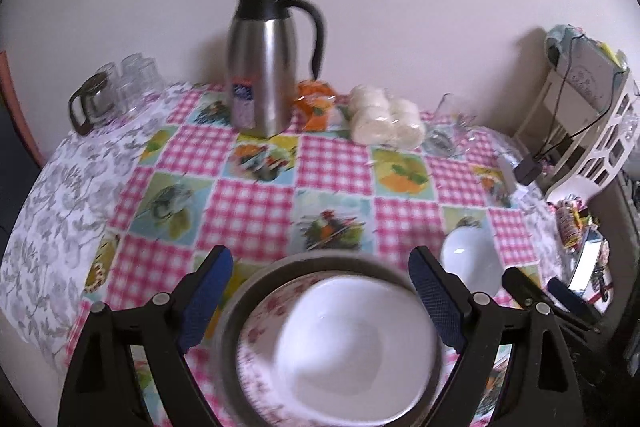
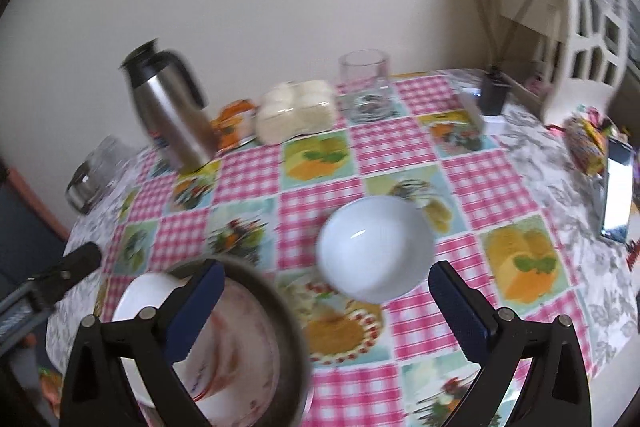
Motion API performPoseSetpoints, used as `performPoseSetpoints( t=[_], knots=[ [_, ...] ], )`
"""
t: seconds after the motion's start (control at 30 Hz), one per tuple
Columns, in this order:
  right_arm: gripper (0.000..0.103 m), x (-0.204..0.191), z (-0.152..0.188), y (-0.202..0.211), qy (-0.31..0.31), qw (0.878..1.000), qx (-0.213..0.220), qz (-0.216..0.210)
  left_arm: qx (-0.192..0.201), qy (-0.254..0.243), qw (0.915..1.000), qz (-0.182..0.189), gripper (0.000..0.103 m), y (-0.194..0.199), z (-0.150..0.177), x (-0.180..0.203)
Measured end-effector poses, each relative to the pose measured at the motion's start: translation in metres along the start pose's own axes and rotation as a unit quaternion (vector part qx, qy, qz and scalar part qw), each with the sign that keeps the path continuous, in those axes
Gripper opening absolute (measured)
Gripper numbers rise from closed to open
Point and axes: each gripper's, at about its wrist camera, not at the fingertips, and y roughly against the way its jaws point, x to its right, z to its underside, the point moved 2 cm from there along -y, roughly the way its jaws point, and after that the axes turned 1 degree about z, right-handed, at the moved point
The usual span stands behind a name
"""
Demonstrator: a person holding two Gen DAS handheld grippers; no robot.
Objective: Organize plates and bowls
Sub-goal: 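Move both tools to the white round bowl and close on its rim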
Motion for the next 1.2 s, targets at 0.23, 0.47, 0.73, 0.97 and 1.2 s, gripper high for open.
performPoseSetpoints(
  t=[0.23,0.47,0.73,0.97,1.2],
  knots=[
    [0.103,0.054,-0.017,-0.014,-0.076,0.996,0.0,0.038,-0.023,-0.032,0.9988,0.027,0.09,-0.023,-0.02,0.054],
    [0.103,0.096,-0.024,-0.038,-0.123,0.991,-0.011,0.049,-0.062,-0.078,0.9947,0.025,0.09,-0.06,-0.017,0.106],
    [0.103,0.121,-0.013,-0.074,-0.159,0.985,-0.056,0.042,-0.11,-0.108,0.9877,0.021,0.09,-0.105,-0.003,0.143],
    [0.098,0.141,0.0,-0.095,-0.189,0.977,-0.087,0.054,-0.139,-0.107,0.9844,0.015,0.09,-0.136,0.007,0.157],
    [0.085,0.142,0.003,-0.102,-0.191,0.975,-0.099,0.048,-0.152,-0.086,0.9846,0.007,0.073,-0.154,0.01,0.159]
  ],
)
